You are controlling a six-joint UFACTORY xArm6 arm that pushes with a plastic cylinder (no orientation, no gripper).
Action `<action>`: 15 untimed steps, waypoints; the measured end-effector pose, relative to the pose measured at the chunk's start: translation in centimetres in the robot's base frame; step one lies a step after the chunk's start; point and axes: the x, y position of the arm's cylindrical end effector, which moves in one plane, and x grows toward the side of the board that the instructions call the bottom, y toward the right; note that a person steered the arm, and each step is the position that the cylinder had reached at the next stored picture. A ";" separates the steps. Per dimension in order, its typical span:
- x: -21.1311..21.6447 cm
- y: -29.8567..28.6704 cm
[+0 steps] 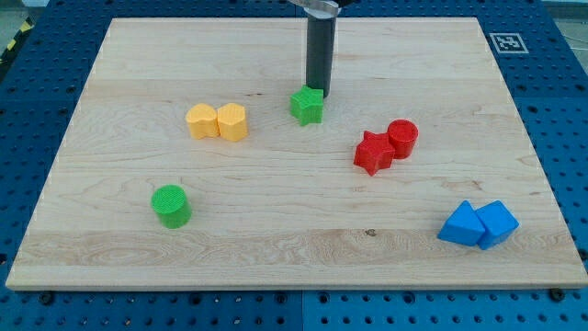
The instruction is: Push the green star to the top left of the green circle
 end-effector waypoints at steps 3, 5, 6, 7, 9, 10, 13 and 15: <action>5.4 -0.1; 7.3 -0.1; 7.6 -0.6; 8.2 -3.3; 8.7 -6.8; 8.7 -9.3; 8.6 -12.9; 9.1 -14.6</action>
